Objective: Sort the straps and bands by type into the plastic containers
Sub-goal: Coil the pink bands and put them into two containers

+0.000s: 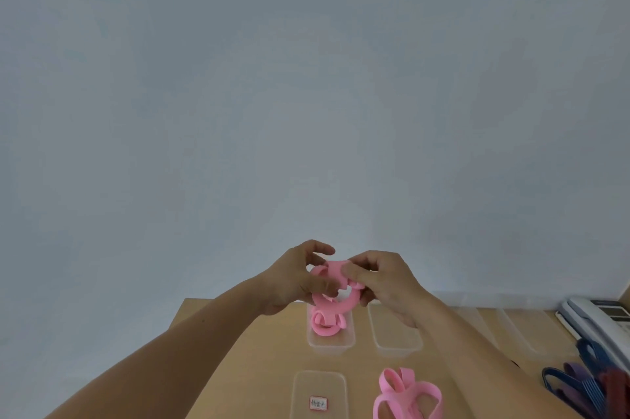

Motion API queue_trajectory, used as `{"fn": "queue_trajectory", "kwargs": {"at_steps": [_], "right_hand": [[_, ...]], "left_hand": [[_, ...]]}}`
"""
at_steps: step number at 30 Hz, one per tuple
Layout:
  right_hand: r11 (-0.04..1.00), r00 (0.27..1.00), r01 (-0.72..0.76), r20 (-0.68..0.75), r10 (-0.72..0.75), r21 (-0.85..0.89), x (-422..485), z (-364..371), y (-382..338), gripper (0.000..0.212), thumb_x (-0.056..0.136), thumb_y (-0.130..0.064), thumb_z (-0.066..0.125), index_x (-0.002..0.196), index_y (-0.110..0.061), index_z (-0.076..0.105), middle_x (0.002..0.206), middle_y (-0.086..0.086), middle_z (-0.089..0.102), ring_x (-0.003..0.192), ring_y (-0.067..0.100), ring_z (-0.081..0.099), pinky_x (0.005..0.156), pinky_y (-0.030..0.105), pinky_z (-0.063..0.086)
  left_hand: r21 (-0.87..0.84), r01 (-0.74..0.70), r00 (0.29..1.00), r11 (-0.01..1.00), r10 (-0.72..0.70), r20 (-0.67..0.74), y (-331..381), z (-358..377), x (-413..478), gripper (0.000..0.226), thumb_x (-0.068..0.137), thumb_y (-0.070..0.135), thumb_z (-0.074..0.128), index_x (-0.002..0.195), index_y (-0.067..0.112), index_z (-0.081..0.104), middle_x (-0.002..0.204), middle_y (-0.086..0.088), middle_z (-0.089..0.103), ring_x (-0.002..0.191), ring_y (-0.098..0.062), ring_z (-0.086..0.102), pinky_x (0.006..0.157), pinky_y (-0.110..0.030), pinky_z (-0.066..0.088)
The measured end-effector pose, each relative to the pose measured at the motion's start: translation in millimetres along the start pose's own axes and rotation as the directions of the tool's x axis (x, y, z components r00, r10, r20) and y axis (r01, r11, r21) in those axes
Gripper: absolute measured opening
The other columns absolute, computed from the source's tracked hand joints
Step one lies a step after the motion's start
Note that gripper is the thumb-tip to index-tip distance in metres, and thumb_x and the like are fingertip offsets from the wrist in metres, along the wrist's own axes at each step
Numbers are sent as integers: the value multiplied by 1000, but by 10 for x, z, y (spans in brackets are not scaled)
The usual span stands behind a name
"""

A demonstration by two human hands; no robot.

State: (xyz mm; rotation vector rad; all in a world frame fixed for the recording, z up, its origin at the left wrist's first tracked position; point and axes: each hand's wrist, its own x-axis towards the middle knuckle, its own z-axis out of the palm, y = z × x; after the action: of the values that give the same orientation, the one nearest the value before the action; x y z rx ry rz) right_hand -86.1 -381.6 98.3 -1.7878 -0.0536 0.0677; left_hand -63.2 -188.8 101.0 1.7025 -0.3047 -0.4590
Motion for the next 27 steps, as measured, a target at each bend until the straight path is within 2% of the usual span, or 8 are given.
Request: {"fn": "queue_trajectory", "kwargs": {"at_steps": [4,7,12,14,17,20,24,27], "right_hand": [[994,995,80,-57,-84,-70,4,-30,10,8,85,-11,73,93,-12,72,85,5,67,60,16,63,60,27,55],[983,988,136,-60,-144,-125,-5,-42,15,10,84,-12,74,92,-16,70,87,3,66,56,13,58,58,26,53],[963,973,211,-57,-224,-169,5,-27,22,12,83,-12,74,90,-18,66,90,1,67,60,11,56,57,27,51],[951,967,228,-64,-246,-210,18,-48,68,14,82,-12,74,88,-21,65,91,-4,67,67,11,57,59,27,52],[931,960,254,-52,-276,-261,22,-57,144,21,82,-10,73,85,-27,63,90,-13,65,74,9,59,67,25,51],[906,946,293,-44,-321,-304,41,-34,191,26,80,-8,75,86,-29,62,96,-12,63,80,5,59,71,21,48],[949,966,237,-56,-253,-206,28,-39,178,28,75,-16,83,92,-25,63,98,-12,66,79,3,60,67,15,47],[987,990,137,-6,-138,-86,17,-62,138,24,83,-22,77,101,-22,63,101,-5,66,75,6,60,65,19,47]], "left_hand": [[9,82,996,997,-81,-30,2,14,0,39,82,6,77,113,-2,55,97,-24,69,73,-34,70,63,-34,59],[-32,91,995,995,-92,-38,20,17,6,37,81,2,76,111,-3,54,87,-22,69,67,-33,68,57,-28,55],[-148,114,993,982,-114,10,63,40,-4,25,86,1,68,105,0,52,87,-18,66,64,-28,65,57,-27,53],[-219,134,991,966,-125,53,84,31,-4,21,86,12,67,100,0,58,88,-15,63,69,-30,64,63,-30,54],[-327,183,983,927,-184,28,88,15,22,30,93,28,63,106,0,62,89,-17,63,71,-31,65,66,-32,56],[-376,159,985,913,-172,0,50,4,53,22,91,16,67,104,2,56,91,-18,68,71,-30,67,67,-31,59],[-416,97,993,904,-118,-25,34,-36,72,19,87,8,71,94,7,53,89,-17,69,71,-30,69,64,-27,58],[-413,66,997,908,-80,-18,13,-41,77,20,88,7,70,90,9,50,84,-16,68,70,-29,67,63,-26,58]]}}
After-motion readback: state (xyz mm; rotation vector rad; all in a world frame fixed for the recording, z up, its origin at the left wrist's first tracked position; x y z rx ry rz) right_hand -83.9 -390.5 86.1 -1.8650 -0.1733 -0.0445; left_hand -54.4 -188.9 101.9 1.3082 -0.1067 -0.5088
